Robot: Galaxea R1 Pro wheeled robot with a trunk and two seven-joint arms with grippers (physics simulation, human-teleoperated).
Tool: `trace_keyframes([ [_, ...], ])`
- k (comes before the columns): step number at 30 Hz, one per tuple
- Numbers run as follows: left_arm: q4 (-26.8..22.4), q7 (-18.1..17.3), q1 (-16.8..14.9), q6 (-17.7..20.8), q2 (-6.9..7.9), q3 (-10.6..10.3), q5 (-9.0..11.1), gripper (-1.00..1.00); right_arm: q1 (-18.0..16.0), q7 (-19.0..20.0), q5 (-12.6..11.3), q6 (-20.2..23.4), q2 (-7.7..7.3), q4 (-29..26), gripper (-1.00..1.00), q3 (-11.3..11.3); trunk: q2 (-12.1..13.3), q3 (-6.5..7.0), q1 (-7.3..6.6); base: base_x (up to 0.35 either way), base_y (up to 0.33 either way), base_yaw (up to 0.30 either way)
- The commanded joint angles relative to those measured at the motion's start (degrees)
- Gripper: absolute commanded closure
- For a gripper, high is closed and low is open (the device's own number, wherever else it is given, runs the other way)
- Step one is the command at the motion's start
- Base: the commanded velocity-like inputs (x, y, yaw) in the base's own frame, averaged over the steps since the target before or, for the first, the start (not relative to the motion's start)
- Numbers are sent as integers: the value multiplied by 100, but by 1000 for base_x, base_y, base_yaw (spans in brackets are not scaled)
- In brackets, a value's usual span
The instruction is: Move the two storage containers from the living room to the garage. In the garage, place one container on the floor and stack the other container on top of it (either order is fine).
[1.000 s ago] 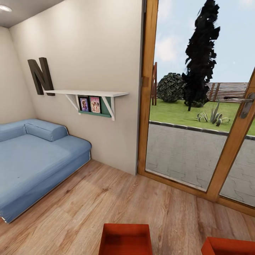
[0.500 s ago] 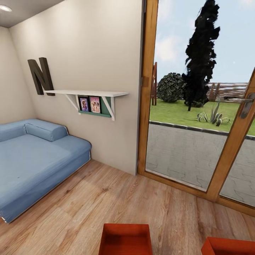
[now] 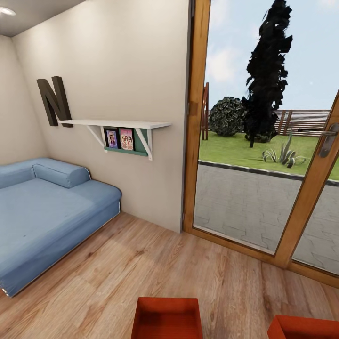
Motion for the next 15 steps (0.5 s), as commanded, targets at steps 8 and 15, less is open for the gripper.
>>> trace_keyframes([
  [8,1,5,-2,-9,-1,6,28,-100,-2,12,-63,-5,-4,-8,-100,42,-3,-6,0,0,0,0],
  [15,1,5,-2,-7,-1,6,28,-100,-2,12,-54,-5,-4,-8,-100,34,-3,-6,0,0,0,0],
])
